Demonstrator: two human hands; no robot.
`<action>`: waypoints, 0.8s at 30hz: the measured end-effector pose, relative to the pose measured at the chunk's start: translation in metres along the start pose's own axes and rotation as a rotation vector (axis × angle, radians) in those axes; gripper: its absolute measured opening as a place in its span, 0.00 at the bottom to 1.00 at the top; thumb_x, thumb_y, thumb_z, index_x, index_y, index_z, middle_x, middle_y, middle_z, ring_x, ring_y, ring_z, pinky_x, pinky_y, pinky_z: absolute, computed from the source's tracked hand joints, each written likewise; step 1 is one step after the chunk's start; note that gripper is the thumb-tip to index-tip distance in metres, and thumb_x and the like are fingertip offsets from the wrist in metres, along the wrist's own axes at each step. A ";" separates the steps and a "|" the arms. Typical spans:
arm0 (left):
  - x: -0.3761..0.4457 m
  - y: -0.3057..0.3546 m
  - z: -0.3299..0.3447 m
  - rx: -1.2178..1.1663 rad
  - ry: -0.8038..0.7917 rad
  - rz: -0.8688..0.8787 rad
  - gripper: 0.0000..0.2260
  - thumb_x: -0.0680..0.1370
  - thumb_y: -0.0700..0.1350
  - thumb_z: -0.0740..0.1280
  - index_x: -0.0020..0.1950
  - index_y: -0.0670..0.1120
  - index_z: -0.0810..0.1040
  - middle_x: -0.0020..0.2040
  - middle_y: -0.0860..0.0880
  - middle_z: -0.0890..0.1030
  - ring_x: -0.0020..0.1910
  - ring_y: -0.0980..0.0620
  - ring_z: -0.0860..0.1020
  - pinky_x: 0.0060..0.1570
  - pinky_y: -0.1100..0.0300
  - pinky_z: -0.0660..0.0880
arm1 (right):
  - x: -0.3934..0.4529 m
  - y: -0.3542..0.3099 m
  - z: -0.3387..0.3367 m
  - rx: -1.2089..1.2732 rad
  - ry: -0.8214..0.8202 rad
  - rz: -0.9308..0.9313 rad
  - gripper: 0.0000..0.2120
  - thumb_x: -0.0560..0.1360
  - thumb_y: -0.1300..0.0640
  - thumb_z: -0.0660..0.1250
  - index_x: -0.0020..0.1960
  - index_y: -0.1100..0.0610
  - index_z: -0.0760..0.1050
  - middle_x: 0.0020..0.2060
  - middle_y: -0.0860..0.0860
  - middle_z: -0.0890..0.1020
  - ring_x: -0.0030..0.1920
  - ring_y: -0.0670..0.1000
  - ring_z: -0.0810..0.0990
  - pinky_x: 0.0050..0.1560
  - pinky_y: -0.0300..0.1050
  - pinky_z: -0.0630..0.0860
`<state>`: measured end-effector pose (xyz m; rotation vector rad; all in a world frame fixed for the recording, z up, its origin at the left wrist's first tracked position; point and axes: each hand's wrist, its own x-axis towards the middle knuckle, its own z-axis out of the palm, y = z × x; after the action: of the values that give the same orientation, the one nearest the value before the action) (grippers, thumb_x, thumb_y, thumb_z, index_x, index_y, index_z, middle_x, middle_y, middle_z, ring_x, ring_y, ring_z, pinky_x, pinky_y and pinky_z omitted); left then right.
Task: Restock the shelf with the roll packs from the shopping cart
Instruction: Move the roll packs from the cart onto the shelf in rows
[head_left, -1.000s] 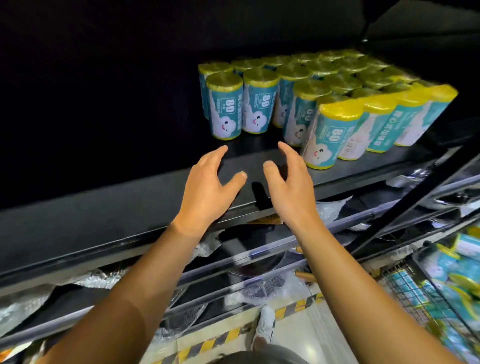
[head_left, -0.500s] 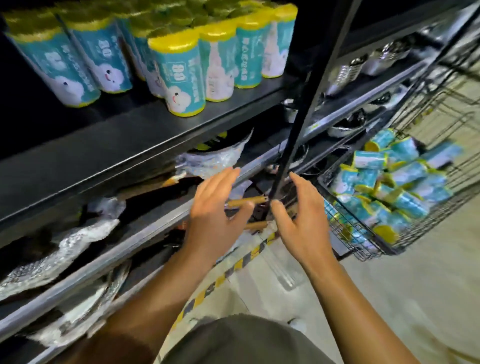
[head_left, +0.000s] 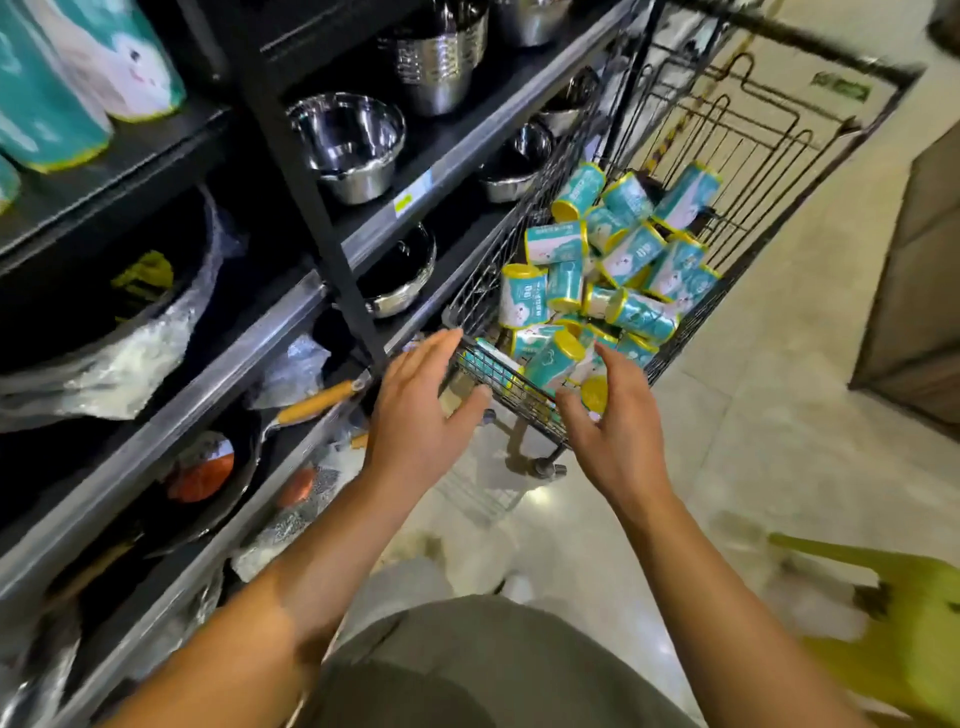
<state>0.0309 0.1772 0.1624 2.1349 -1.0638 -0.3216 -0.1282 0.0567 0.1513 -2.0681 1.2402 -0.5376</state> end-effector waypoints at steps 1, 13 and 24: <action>0.010 0.003 0.008 0.008 -0.025 0.000 0.29 0.76 0.56 0.65 0.75 0.47 0.69 0.72 0.50 0.73 0.71 0.50 0.67 0.69 0.57 0.62 | 0.008 0.009 -0.004 -0.006 0.006 0.022 0.29 0.78 0.50 0.68 0.75 0.58 0.67 0.70 0.55 0.74 0.69 0.56 0.71 0.70 0.49 0.67; 0.167 -0.033 0.121 0.058 -0.280 -0.101 0.33 0.76 0.49 0.72 0.77 0.43 0.64 0.74 0.43 0.69 0.73 0.44 0.67 0.69 0.56 0.62 | 0.142 0.080 0.024 -0.038 -0.070 0.317 0.33 0.77 0.52 0.70 0.76 0.62 0.64 0.71 0.59 0.71 0.71 0.58 0.69 0.70 0.48 0.65; 0.287 -0.129 0.275 -0.008 -0.488 -0.443 0.37 0.73 0.55 0.73 0.78 0.45 0.63 0.71 0.44 0.74 0.68 0.44 0.73 0.65 0.52 0.71 | 0.244 0.170 0.124 -0.076 -0.305 0.664 0.36 0.76 0.47 0.72 0.77 0.58 0.62 0.73 0.58 0.68 0.70 0.59 0.70 0.64 0.49 0.69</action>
<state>0.1496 -0.1285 -0.0973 2.3317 -0.8196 -1.0976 -0.0400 -0.1762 -0.0541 -1.5740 1.6518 0.1276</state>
